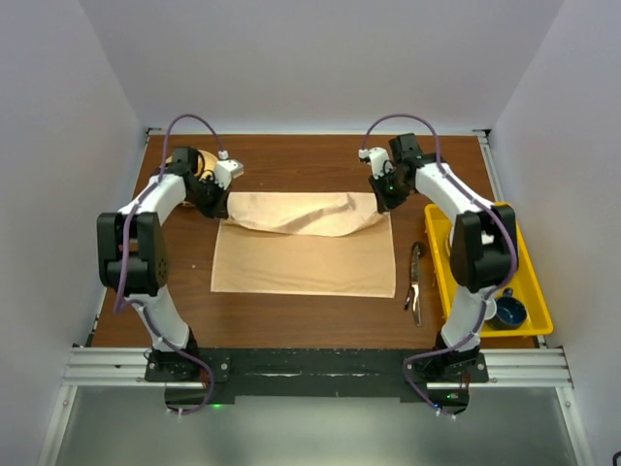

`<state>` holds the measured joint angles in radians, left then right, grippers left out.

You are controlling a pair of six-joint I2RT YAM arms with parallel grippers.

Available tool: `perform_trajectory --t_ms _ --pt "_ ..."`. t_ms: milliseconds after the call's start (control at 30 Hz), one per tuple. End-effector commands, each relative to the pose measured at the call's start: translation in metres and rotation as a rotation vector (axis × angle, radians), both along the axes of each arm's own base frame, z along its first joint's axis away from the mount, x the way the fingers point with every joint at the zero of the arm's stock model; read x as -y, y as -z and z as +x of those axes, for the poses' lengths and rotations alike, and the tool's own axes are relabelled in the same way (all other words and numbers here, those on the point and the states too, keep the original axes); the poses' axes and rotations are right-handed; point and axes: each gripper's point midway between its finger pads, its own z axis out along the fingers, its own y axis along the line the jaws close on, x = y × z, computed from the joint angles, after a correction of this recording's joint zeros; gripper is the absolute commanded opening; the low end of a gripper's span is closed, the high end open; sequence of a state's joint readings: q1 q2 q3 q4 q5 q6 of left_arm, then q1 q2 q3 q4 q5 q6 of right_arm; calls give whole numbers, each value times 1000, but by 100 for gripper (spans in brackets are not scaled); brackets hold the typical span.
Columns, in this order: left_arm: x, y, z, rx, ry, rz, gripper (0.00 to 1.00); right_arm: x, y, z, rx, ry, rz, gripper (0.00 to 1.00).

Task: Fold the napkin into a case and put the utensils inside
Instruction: Fold and flatten the napkin at the center of the board.

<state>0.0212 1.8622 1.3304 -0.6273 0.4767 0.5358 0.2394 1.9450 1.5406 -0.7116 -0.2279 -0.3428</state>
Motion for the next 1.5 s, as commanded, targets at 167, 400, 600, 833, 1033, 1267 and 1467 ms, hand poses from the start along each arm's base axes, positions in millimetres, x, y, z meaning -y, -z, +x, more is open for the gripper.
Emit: perform_trajectory --t_ms 167,400,600,833,1033,1267,1467 --pt "-12 -19 -72 -10 187 53 0 18 -11 -86 -83 -106 -22 0" --pt "-7 6 -111 -99 198 28 0 13 18 -109 -169 -84 -14 0" --pt "-7 28 -119 -123 155 48 2 12 39 -109 -204 -70 -37 0" --pt "-7 32 -118 -119 134 50 1 13 49 -121 -239 -77 -48 0" --pt "-1 7 -124 -83 160 27 0 10 21 -121 -217 -93 -31 0" --pt "-4 -8 -147 -92 217 54 0 15 3 -141 -204 -138 -30 0" --pt "-7 1 -160 -105 217 71 0 11 20 -157 -236 -154 -47 0"
